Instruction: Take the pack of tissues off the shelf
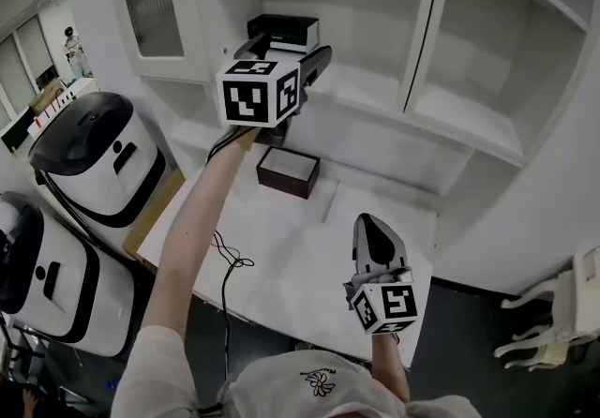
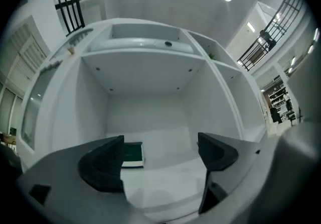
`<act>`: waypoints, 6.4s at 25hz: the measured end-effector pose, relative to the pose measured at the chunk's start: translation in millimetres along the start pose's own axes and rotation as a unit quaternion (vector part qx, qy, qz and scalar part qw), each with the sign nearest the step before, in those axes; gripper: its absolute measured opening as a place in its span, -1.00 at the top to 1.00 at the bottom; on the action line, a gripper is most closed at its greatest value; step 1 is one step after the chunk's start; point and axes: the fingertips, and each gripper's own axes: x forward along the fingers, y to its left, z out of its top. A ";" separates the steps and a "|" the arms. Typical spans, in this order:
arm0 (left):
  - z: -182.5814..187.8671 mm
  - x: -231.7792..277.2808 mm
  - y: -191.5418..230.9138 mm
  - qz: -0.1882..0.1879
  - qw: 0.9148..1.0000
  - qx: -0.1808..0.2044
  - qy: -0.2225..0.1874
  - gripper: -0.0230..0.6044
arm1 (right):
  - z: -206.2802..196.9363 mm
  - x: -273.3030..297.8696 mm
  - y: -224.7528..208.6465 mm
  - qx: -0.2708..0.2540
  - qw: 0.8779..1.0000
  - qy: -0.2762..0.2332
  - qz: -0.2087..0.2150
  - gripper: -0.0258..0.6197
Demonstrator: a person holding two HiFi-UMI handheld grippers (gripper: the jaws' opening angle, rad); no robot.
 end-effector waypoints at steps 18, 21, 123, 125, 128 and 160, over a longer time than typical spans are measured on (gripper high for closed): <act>-52.8 149.2 14.9 -0.026 0.983 -0.090 0.155 -0.48 | -4.1 -0.9 -87.1 0.048 0.995 0.014 -0.092 0.91; -51.1 150.8 3.9 -0.047 0.982 -0.095 0.154 -0.48 | -6.3 -1.3 -92.7 0.063 0.993 0.014 -0.096 0.91; -68.0 89.2 72.9 -0.104 0.978 0.003 0.183 -0.35 | -43.8 29.4 -54.5 0.089 0.994 0.066 -0.021 0.91; -66.8 87.5 74.7 -0.091 0.979 -0.001 0.181 -0.33 | -40.9 27.1 -52.3 0.088 0.994 0.063 -0.021 0.91; -57.1 78.9 77.5 -0.077 0.983 -0.020 0.165 -0.32 | -34.7 22.9 -48.4 0.083 0.995 0.058 -0.020 0.91; -21.8 -469.0 22.7 0.373 0.917 0.134 -0.047 -0.32 | 45.0 28.4 184.9 -0.013 0.977 -0.070 0.203 0.91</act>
